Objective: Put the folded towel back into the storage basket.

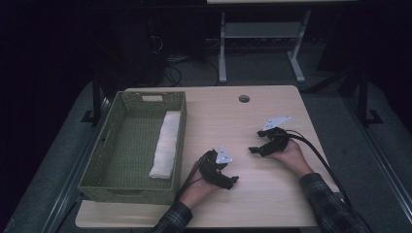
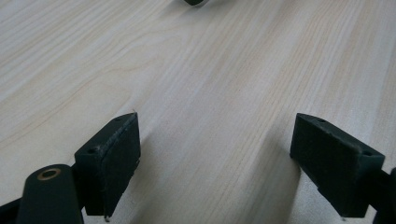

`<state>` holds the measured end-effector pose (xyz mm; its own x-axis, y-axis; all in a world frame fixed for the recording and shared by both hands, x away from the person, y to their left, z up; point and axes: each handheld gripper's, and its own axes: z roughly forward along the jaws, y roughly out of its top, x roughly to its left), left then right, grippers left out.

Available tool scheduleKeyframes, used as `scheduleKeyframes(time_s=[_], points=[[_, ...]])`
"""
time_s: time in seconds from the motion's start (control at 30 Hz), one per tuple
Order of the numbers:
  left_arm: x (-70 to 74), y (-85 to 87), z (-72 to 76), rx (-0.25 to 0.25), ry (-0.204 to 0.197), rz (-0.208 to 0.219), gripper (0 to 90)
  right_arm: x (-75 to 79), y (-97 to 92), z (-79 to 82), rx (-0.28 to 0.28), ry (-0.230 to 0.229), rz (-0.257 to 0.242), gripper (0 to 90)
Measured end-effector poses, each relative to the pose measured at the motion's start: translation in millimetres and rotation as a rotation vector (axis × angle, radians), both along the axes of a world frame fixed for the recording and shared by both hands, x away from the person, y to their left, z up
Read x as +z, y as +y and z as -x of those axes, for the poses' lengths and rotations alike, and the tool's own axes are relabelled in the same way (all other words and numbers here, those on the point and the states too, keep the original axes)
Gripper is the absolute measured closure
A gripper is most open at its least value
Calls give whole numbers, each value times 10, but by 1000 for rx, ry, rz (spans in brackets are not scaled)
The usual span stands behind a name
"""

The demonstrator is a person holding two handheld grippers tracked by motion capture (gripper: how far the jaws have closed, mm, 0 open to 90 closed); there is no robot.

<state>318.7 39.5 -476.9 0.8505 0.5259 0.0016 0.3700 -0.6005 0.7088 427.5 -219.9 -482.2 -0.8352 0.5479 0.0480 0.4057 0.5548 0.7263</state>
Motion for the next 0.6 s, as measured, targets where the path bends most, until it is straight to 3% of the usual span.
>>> scheduleKeyframes(time_s=[0.6], points=[[-17,9,8,1,-11,12,149,-6,4,22,-21,-7,9,133]])
